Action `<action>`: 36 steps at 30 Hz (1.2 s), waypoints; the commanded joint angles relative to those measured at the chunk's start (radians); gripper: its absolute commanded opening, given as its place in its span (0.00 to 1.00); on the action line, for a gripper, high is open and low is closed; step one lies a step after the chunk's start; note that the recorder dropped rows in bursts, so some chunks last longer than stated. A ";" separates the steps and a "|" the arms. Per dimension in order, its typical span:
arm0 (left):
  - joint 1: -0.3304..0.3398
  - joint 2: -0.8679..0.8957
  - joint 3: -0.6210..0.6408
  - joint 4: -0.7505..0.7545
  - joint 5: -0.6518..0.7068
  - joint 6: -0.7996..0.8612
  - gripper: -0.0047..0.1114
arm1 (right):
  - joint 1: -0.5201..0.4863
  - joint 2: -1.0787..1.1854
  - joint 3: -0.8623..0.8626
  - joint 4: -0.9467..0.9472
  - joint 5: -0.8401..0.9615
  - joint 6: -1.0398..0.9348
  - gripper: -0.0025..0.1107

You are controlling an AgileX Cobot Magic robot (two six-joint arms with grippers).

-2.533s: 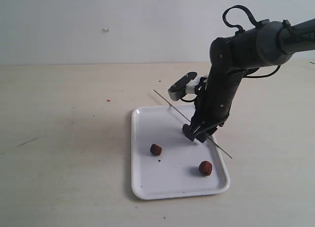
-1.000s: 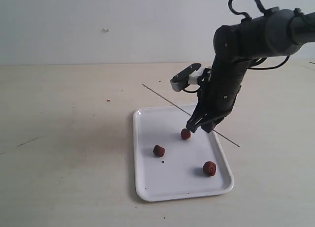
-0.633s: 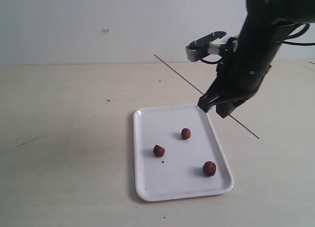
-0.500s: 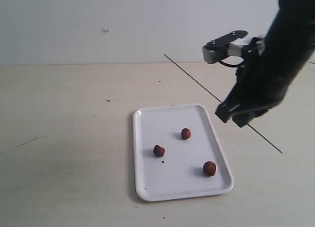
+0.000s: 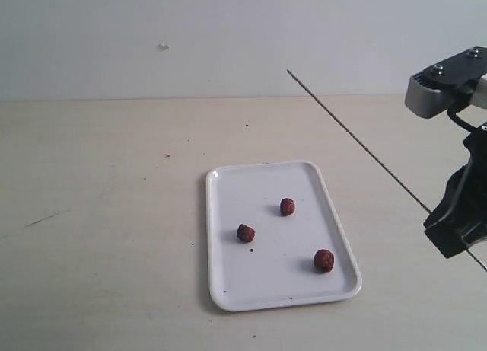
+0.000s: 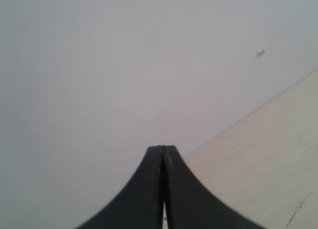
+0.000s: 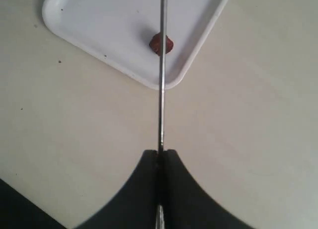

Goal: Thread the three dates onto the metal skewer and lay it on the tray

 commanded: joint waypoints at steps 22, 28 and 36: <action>-0.007 -0.007 0.003 -0.429 -0.052 -0.747 0.04 | 0.002 -0.014 0.008 0.012 -0.022 -0.032 0.02; -0.007 -0.007 0.003 -0.429 -0.101 -0.877 0.04 | 0.002 -0.014 0.008 0.019 -0.013 -0.032 0.02; -0.007 0.019 0.003 -0.452 -0.315 -1.043 0.04 | 0.002 -0.014 0.008 0.024 -0.002 -0.032 0.02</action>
